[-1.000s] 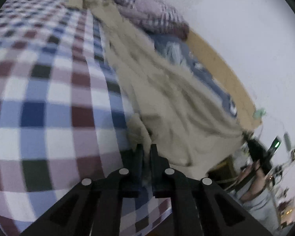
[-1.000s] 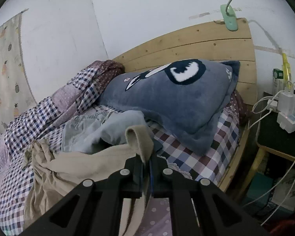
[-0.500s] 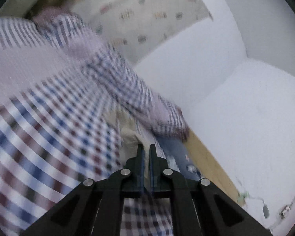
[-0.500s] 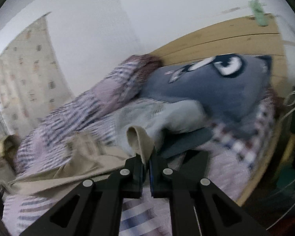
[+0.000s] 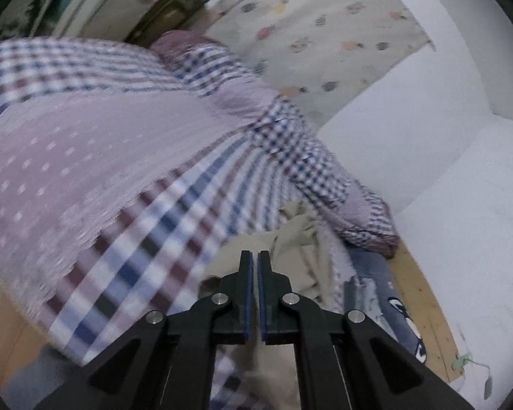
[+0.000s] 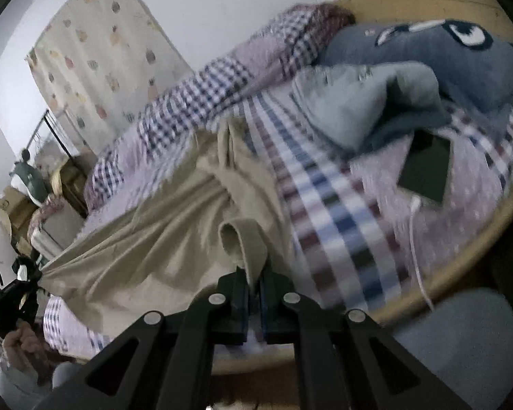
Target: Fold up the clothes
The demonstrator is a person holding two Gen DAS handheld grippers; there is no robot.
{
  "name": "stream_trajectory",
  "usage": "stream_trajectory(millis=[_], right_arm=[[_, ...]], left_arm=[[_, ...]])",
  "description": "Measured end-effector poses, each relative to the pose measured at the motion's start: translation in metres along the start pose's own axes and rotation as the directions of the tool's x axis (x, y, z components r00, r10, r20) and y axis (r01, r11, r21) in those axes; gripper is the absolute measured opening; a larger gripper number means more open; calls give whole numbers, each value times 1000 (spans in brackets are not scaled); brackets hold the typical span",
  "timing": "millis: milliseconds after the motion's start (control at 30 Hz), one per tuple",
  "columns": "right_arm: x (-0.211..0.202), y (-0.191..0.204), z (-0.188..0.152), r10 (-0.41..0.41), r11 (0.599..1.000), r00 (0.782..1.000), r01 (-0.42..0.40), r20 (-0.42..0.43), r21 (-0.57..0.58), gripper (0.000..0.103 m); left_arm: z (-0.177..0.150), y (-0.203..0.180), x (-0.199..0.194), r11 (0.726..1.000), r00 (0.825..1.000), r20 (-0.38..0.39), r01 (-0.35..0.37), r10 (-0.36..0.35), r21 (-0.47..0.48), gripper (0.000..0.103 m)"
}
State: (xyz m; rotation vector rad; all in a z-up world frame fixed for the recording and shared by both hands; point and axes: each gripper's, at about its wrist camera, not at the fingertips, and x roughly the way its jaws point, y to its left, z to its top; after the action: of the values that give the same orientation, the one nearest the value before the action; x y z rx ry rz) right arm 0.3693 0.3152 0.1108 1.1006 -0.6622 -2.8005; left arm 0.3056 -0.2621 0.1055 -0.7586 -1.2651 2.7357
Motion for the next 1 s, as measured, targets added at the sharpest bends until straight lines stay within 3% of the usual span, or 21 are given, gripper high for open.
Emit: stream_trajectory(millis=[200,467,533,600,700,1000], right_arm=[[-11,0,-29,-120,993,989,120,-89,-4,13],[-23,13,-57,-194,980,970,187,-145,-64,34],[-23,21,-58,-194,978,973,181,-128,-106,36],[-23,31,-52,-184,974,978,169,-94,-148,40],[-17,48,-40,-143,969,988,129,-52,-209,45],[43,102,26,-36,934,999,47,37,-355,46]], left_arm=[[1,12,-5,1000,1000,5,-11,11,-3,1],[-16,-22,6,989,995,-83,60,-50,132,6],[-19,-30,10,985,991,-109,88,-72,150,20],[-21,-39,15,978,988,-125,115,-94,172,47],[-19,-56,23,964,983,-137,148,-119,219,69],[-4,-107,73,933,983,-147,153,-110,327,83]])
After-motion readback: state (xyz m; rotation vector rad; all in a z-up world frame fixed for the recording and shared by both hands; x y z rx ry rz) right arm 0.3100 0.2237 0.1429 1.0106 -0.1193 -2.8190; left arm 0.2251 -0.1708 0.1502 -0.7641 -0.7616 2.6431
